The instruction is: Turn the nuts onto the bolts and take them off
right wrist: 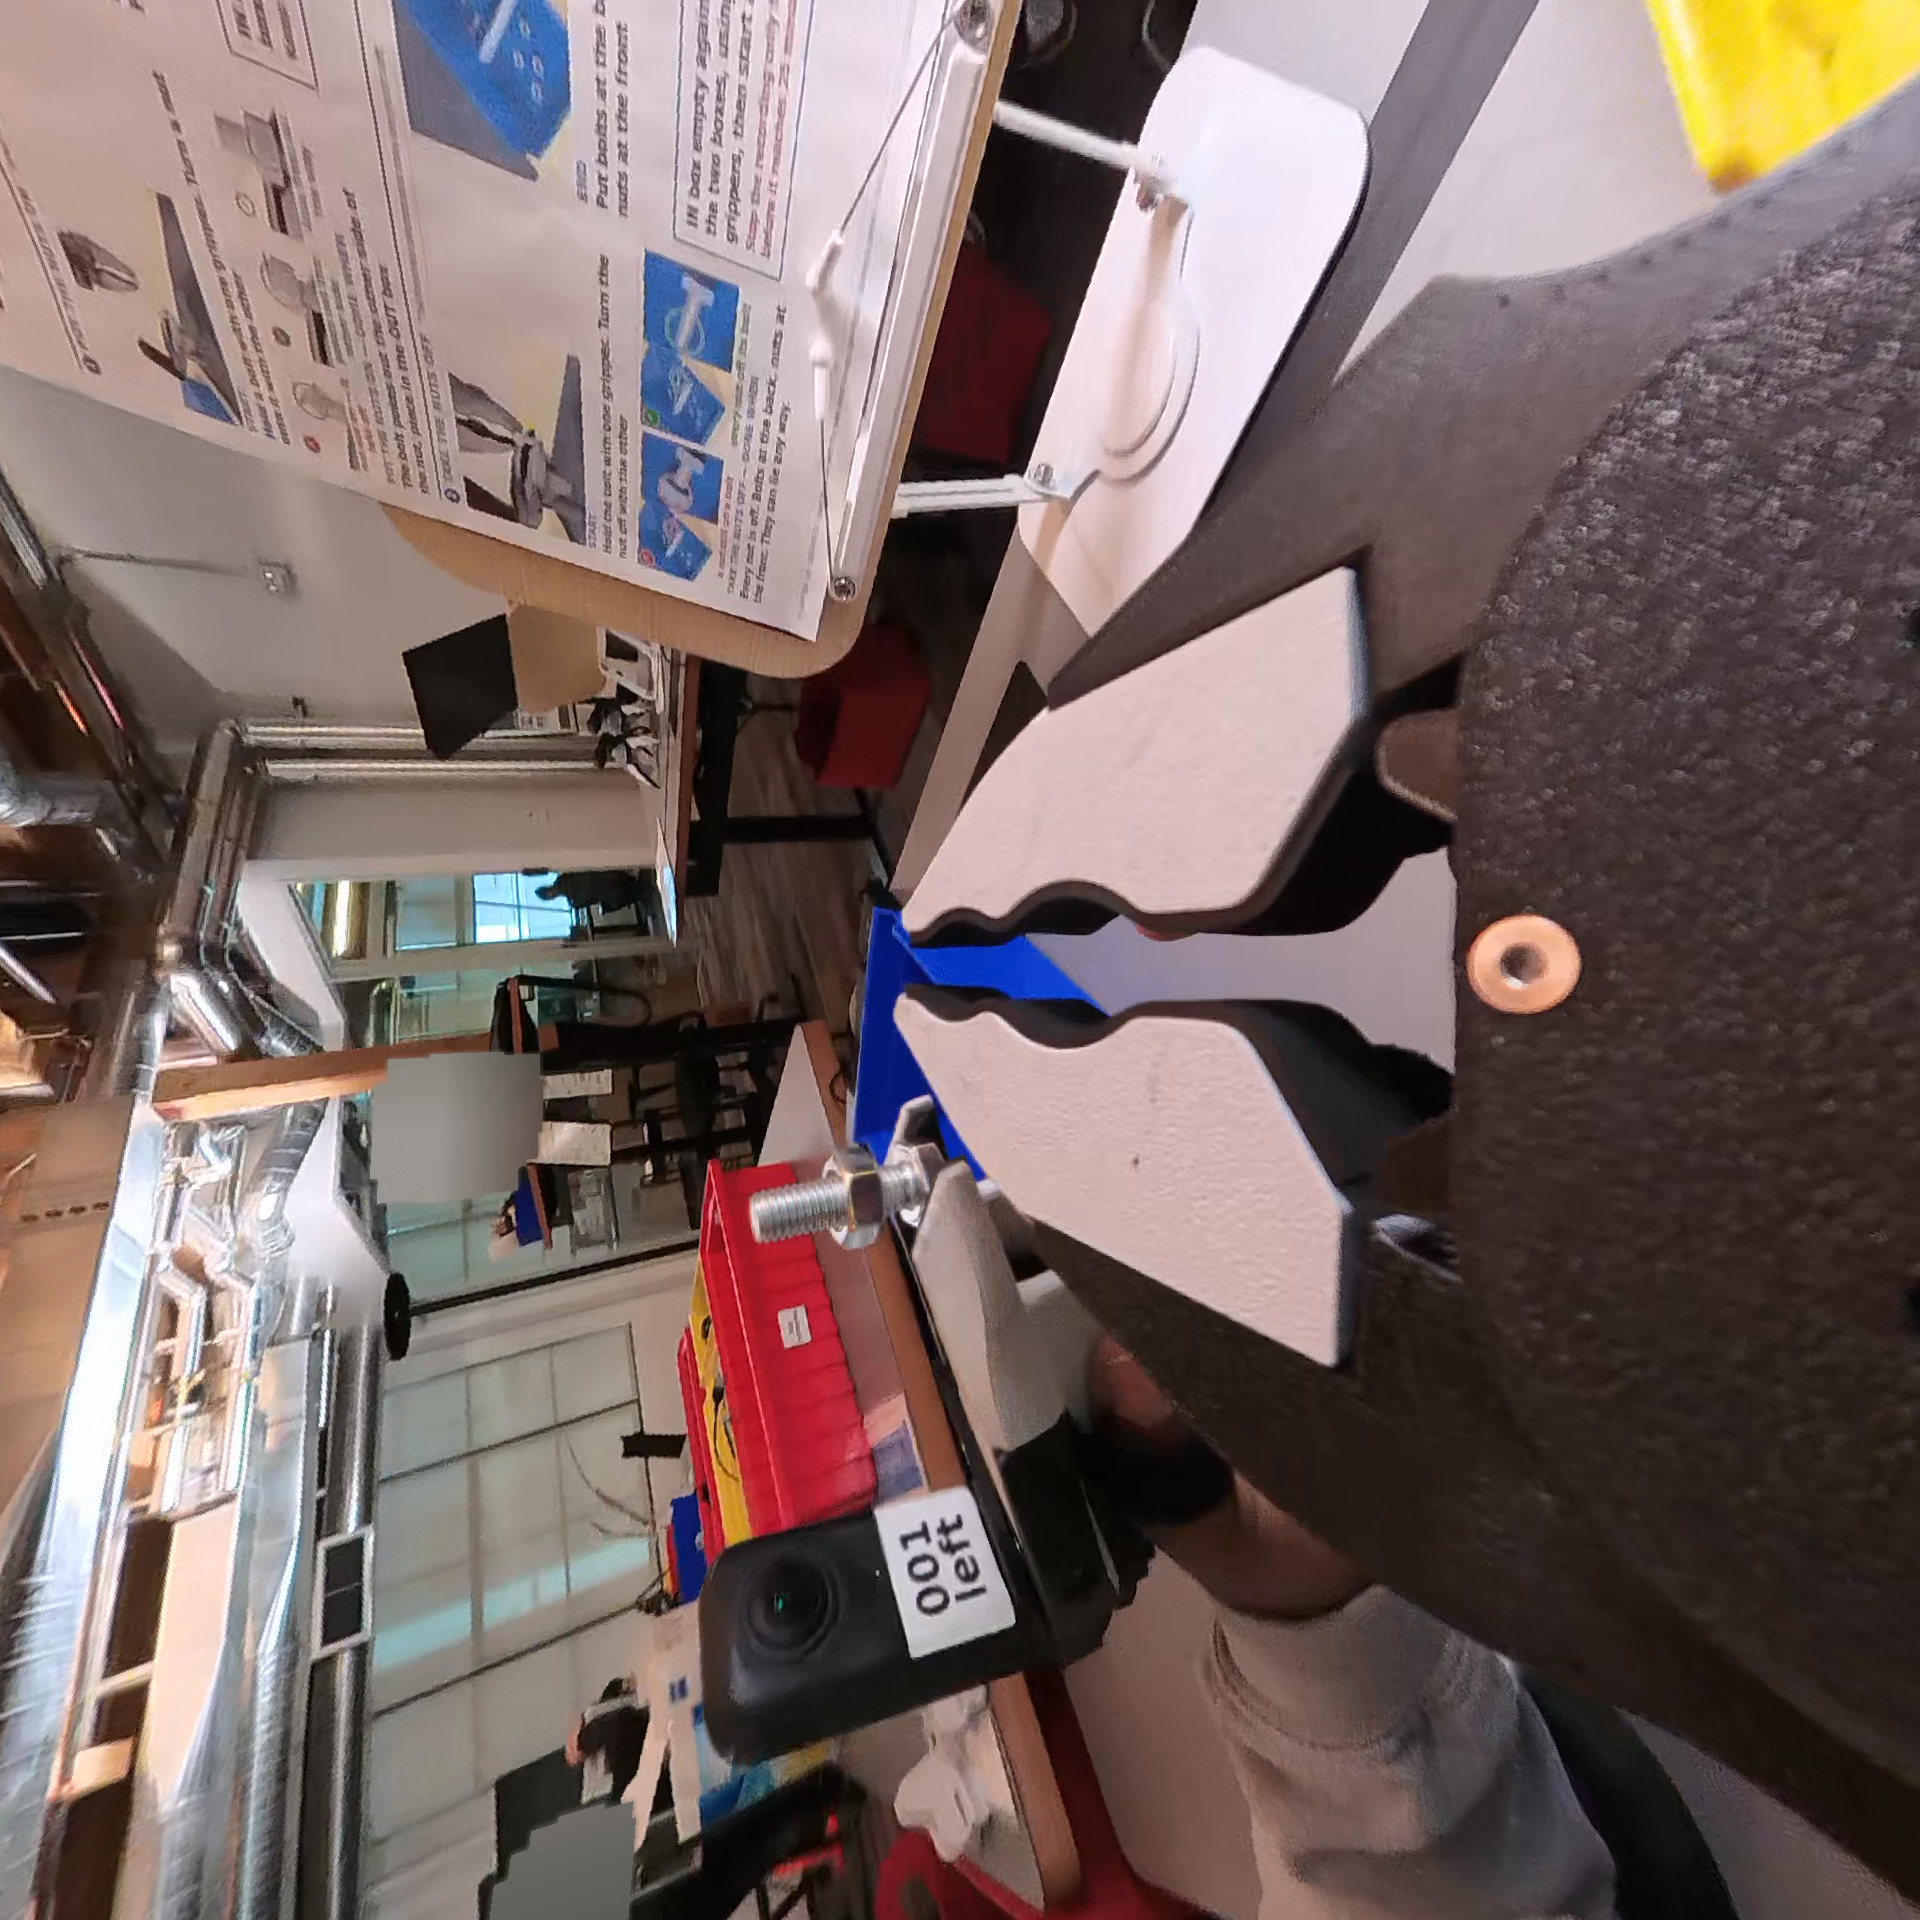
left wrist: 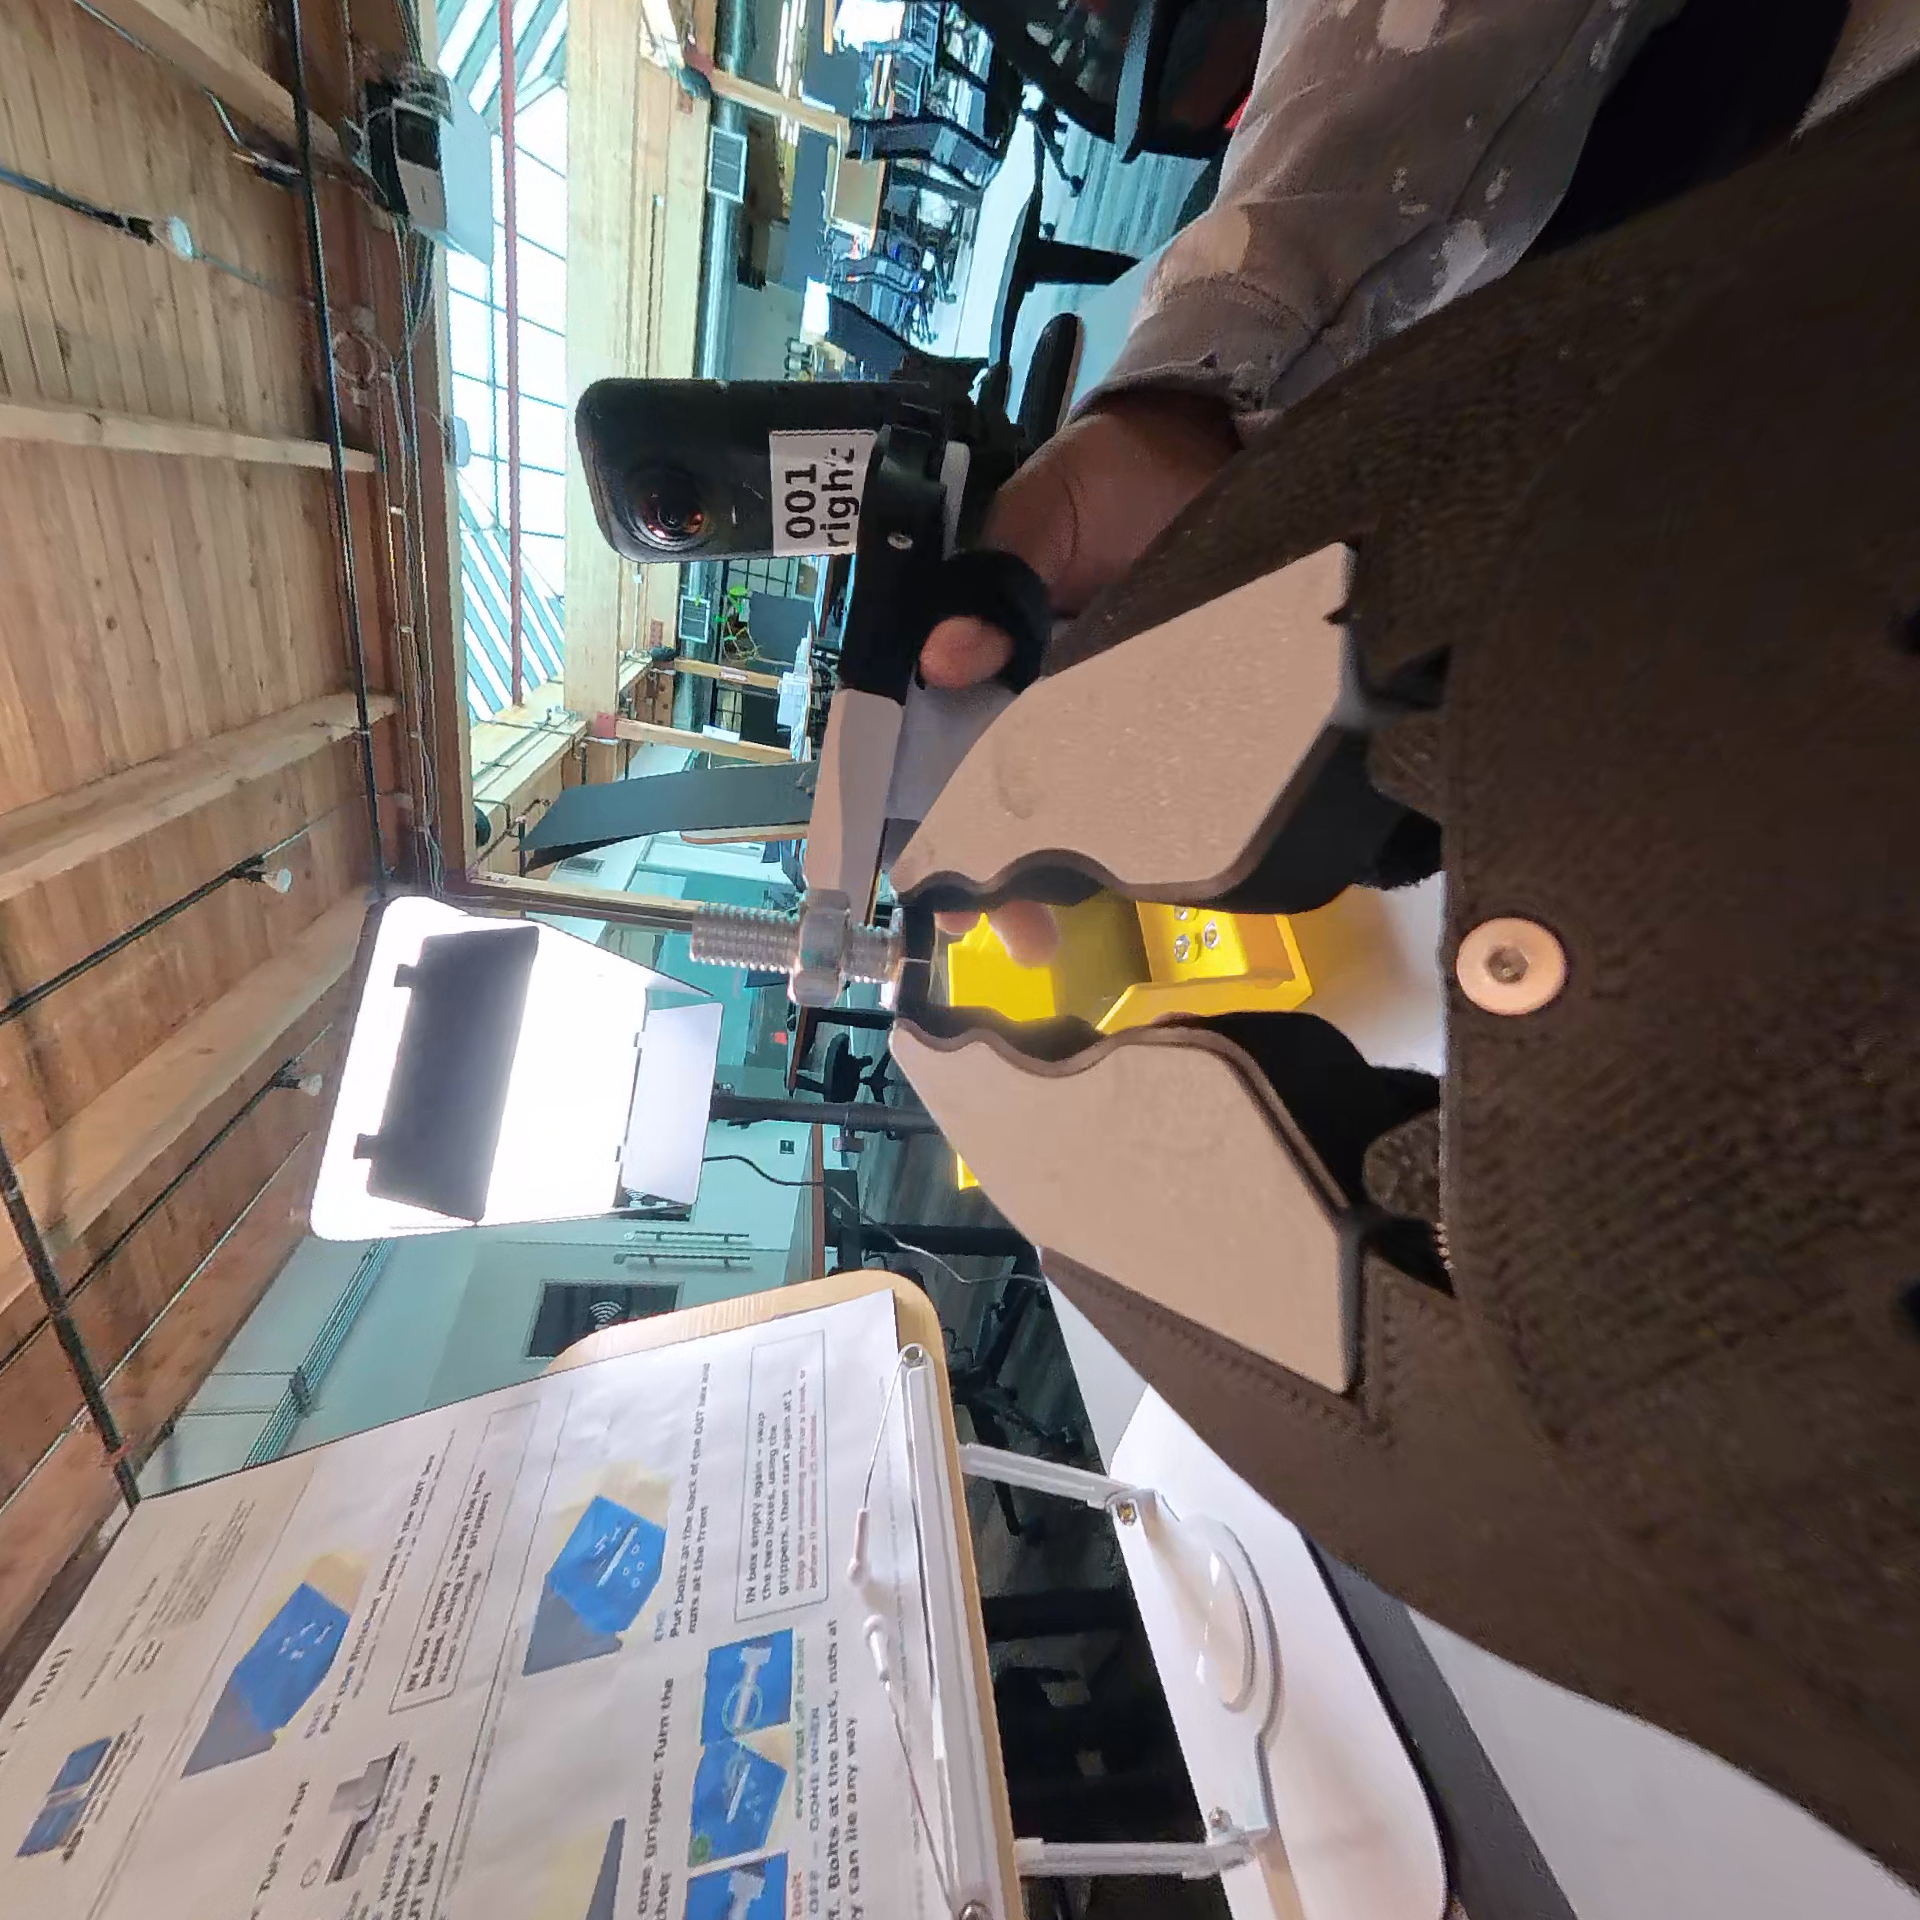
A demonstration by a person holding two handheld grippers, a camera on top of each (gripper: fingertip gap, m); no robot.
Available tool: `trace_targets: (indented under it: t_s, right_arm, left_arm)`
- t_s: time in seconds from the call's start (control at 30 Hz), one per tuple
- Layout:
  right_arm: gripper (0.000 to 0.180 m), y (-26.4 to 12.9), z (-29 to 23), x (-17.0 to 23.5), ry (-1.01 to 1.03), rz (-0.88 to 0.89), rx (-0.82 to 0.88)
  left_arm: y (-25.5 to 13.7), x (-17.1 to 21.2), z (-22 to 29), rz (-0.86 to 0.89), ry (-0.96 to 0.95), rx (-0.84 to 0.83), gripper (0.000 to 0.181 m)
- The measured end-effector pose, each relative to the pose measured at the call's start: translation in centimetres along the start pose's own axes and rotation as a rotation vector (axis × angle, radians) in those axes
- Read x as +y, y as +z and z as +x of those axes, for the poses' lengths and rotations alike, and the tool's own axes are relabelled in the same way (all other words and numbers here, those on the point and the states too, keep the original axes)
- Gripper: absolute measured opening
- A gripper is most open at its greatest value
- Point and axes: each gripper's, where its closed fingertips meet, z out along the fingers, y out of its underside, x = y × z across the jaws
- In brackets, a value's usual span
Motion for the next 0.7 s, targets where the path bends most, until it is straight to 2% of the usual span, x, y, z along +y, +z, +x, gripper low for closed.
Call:
trace_targets:
  t_s: [0.1,0.2,0.27,0.33,0.4,0.43,0.57,0.67,0.7]
  right_arm:
    - [0.024,0.0,-1.3,-0.5,0.028,0.013,-0.070]
    - [0.032,0.5,-3.3,-0.1,-0.003,0.007,-0.125]
    - [0.031,0.6,-3.1,0.1,-0.010,0.000,-0.120]
    - [0.007,0.3,-1.1,-0.1,0.028,0.010,-0.036]
    - [0.010,-0.1,-0.2,-0.5,0.031,0.023,-0.022]
    - [0.017,-0.2,-0.5,-0.6,0.035,0.022,-0.041]
    - [0.037,0.4,-3.5,-0.3,0.009,0.001,-0.138]
    - [0.031,0.6,-3.2,-0.1,-0.012,0.000,-0.115]
    - [0.016,0.4,-2.5,-0.2,0.017,0.000,-0.092]
  left_arm:
    - [0.0,0.0,-0.2,-0.005,0.003,-0.009,0.018]
    - [0.3,0.9,0.2,-0.027,-0.004,-0.001,0.018]
    - [0.4,0.9,0.5,-0.023,-0.005,0.005,0.018]
    - [0.1,0.2,0.4,0.005,-0.030,0.023,0.018]
    - [0.0,-0.2,0.2,0.010,-0.021,0.013,0.018]
    - [0.0,-0.3,0.2,0.008,-0.016,0.011,0.018]
    - [0.3,0.8,0.4,-0.021,-0.019,0.011,0.018]
    - [0.4,0.8,0.7,-0.019,-0.020,0.012,0.018]
    - [0.3,0.6,0.4,-0.009,-0.037,0.010,0.018]
